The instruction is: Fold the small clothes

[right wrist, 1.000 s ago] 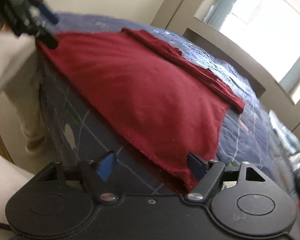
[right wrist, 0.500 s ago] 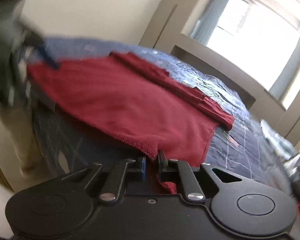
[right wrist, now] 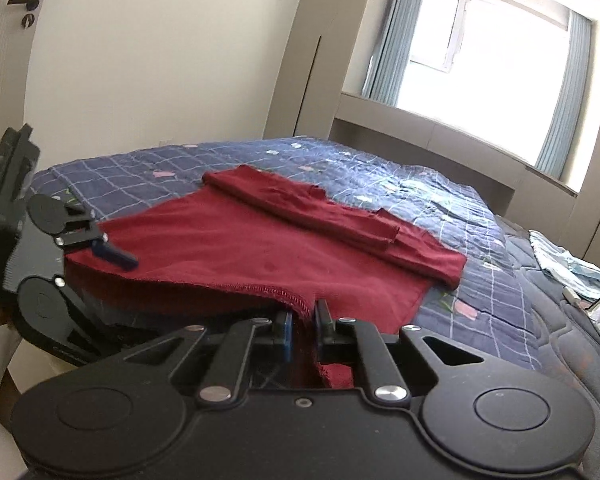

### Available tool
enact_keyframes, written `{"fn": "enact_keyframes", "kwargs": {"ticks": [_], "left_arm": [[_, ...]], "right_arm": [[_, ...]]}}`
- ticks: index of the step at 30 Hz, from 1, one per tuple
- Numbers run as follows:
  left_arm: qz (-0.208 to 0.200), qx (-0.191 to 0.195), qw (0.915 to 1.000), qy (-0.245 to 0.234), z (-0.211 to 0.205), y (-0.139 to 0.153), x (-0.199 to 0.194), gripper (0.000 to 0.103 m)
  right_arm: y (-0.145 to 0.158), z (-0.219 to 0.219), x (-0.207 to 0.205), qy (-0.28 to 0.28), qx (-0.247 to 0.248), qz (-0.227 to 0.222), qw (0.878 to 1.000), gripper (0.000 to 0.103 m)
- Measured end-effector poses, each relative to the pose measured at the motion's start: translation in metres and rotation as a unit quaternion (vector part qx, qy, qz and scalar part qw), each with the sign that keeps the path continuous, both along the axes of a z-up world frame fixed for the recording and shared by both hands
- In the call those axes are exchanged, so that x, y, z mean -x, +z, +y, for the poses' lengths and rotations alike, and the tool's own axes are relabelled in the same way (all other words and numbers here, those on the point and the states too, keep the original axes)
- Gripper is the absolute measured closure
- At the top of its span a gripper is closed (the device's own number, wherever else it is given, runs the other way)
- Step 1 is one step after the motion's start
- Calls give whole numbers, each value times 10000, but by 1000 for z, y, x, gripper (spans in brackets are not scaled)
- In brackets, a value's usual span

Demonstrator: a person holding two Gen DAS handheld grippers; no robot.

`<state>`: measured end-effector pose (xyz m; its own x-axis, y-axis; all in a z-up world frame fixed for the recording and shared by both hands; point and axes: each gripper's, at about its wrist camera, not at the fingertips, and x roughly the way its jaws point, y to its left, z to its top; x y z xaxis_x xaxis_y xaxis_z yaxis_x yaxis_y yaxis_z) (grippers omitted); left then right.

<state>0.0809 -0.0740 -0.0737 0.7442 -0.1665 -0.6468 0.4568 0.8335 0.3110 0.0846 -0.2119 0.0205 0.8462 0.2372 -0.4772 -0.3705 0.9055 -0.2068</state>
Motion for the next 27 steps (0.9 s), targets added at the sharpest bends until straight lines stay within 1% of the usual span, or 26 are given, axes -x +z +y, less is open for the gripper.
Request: {"fn": "enact_keyframes", "kwargs": {"ticks": [1,3,5,9,10,11,14,15,16,19,22,27], "left_arm": [[-35,-77,10000,-5,2,0,2,38],[-151,-339,9993,15,8,0,5,45],[-233,-547,9981,140,15,1,5,50],[-201,-693,9962,488,36,8,-1,60],[-197,-722,9957,547,41,10,-2,65],[-204,-767,9951,586,46,11,-3,68],[-228,-942,9935,603,55,12,-4,80],[-223,-981,9932,584,56,12,-3,91],[-238,-986,9933,549,57,13,-2,98],[-426,-996,9933,407,59,18,7,99],[-655,-1091,9916,249,54,21,23,99],[-876,-1097,9901,2,58,33,44,100]], "right_arm": [[1,-2,0,-12,15,-19,10000,93],[2,-1,3,-28,24,-50,10000,93],[2,-2,4,-50,6,-68,10000,93],[3,-3,7,-112,-11,-103,9999,93],[3,-3,6,-123,-11,-104,9999,93],[3,-3,6,-137,-7,-110,9998,93],[2,-2,7,-179,48,-126,9998,93],[1,-2,7,-186,66,-122,9997,93],[0,-1,8,-195,87,-123,9997,93],[-4,2,11,-232,254,-131,9993,93],[-10,6,16,-221,501,-130,9984,95],[-16,14,32,-208,995,-155,9947,97]]}}
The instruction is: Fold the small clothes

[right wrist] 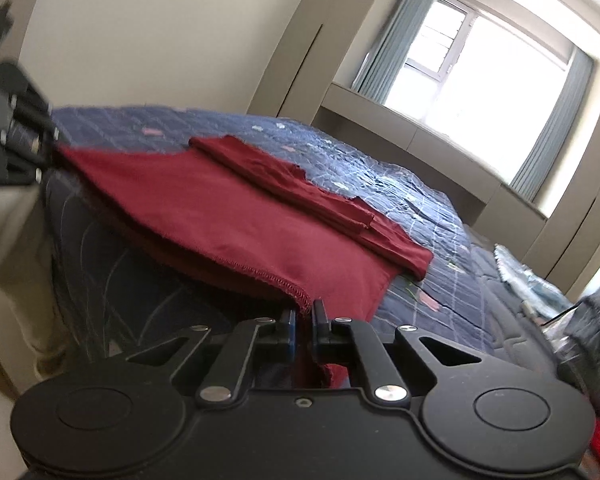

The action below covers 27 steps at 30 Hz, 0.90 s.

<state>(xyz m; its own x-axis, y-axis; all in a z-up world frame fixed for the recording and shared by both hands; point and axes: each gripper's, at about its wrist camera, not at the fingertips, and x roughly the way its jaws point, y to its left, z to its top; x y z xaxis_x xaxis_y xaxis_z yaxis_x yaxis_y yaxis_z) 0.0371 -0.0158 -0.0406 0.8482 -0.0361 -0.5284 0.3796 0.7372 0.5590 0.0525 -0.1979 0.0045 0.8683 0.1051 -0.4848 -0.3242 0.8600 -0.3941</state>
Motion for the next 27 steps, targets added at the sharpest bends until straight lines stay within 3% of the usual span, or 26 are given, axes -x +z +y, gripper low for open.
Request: {"fn": "enact_keyframes", "kwargs": {"ticks": [3,8,12,15,21,27], "left_arm": [[27,37,9999,-157,5,9,14,100],[408,-54,9980,-487,17,20,57,100],[1113,190,9921,-543,31,43,88,100],[1356,343,9884,-594,36,65,97,100],[1649,1162,9791,-267,50,92,56,100],[1382,1555,9781,-83,57,124,-2,99]], "right_arm": [[3,0,15,62,86,33,9999,97],[8,2,51,329,258,401,9983,97],[31,5,88,752,108,959,9925,97],[54,7,102,939,80,1211,9882,97],[77,-5,79,920,-446,1281,9865,97],[104,-17,22,987,-426,980,9894,96]]}}
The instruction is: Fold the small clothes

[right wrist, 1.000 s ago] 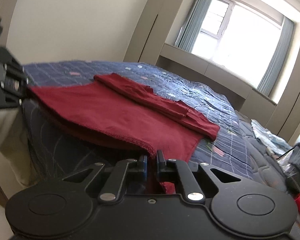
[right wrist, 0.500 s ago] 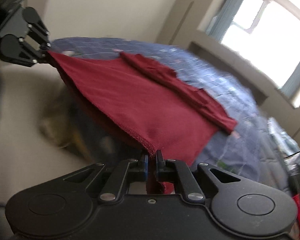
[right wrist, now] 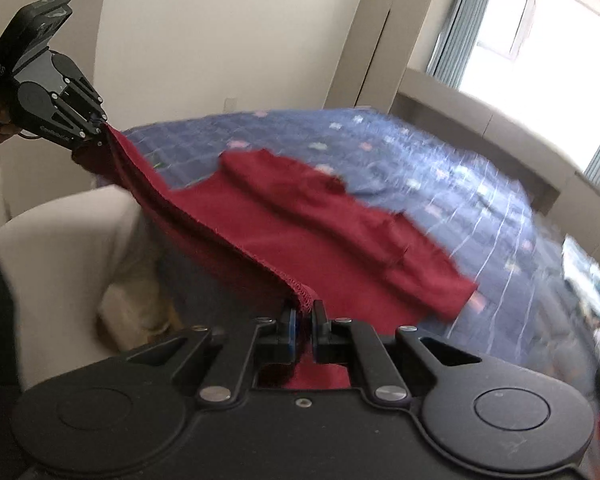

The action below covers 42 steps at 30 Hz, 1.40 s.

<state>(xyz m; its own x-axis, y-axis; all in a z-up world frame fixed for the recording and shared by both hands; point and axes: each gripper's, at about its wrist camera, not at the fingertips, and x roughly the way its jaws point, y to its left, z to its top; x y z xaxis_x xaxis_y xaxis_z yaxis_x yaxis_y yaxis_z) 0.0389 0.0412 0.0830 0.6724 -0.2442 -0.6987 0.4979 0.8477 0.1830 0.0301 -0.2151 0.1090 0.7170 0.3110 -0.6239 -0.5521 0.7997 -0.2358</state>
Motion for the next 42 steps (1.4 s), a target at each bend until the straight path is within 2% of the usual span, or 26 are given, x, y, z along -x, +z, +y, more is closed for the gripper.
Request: {"fn": "enact_keyframes", "kwargs": {"ticks": [6,10,16,20,26,32,35,36,37,39,40,42], "left_arm": [[-494,154,9983,283,-9,20,-78,99],[-613,388,9959,540,-16,19,-139,99],[-414,744,9927,854,-17,-3,-232,99],[-191,679,9927,981,-15,-30,-281,99],[215,646,9923,1035,-9,-67,-339,99],[699,700,9898,1024,-7,-107,-385,95],[985,911,9866,930,2,-120,-399,86],[1051,967,9857,897,6,-123,-402,77],[1093,1020,9847,896,11,-125,-405,64],[1198,1219,9817,841,24,-127,-410,52],[1251,1352,9793,834,32,-127,-413,42],[1367,1552,9744,885,46,-126,-420,33]], "right_arm": [[20,-7,-83,-175,67,-430,9989,95],[19,-13,-145,-558,-63,-791,9953,93],[-10,-15,-223,-948,-167,-909,9912,98],[-37,-13,-273,-885,3,-772,9931,98],[-68,-9,-340,-882,139,-631,9940,98],[-107,-2,-393,-934,265,-272,9949,98],[-124,-4,-410,-1000,263,-42,9946,98],[-130,-5,-414,-1020,235,32,9945,97],[-134,-6,-418,-1038,210,114,9943,97],[-143,-9,-423,-1081,178,242,9937,96],[-147,-10,-425,-1098,150,300,9934,95],[-152,-12,-428,-1132,88,374,9928,95]]}}
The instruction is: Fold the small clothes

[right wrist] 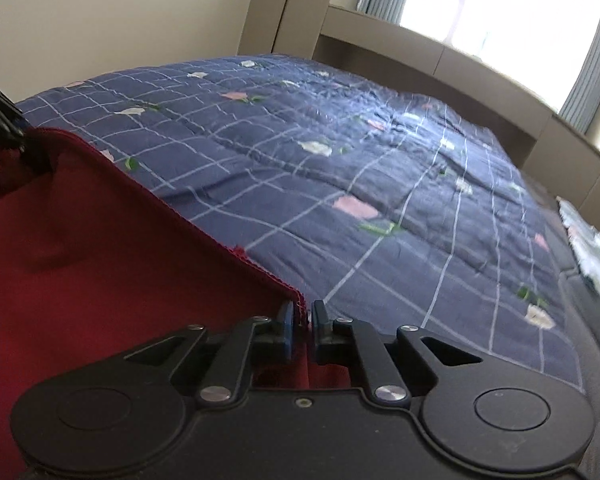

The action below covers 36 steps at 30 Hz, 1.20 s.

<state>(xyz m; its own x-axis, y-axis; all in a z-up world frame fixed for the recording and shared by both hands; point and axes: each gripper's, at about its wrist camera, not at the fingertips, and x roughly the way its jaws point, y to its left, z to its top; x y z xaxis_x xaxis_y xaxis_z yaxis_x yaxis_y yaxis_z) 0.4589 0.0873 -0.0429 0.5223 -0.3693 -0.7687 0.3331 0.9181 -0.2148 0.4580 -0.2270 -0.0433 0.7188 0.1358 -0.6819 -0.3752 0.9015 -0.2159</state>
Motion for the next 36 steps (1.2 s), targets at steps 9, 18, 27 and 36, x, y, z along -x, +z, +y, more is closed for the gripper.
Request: {"fn": "enact_keyframes", "kwargs": {"ticks": [9,18,27,36], "left_arm": [[169,-47,9981,-585,17,24,-9,11],[198,112,9997,-125,49,45,-9,10],[-260,417,9955,808,44,25,21,1],[-671,-359,9840,1609,-5,-29,40,1]], "right_arm": [[-3,-2,-3,-45,-57,101,9999,91],[-4,-3,-6,-74,-66,172,9998,89],[16,-23,6,-377,-673,-272,9966,28],[6,-18,26,-791,480,-1011,9906,7]]}}
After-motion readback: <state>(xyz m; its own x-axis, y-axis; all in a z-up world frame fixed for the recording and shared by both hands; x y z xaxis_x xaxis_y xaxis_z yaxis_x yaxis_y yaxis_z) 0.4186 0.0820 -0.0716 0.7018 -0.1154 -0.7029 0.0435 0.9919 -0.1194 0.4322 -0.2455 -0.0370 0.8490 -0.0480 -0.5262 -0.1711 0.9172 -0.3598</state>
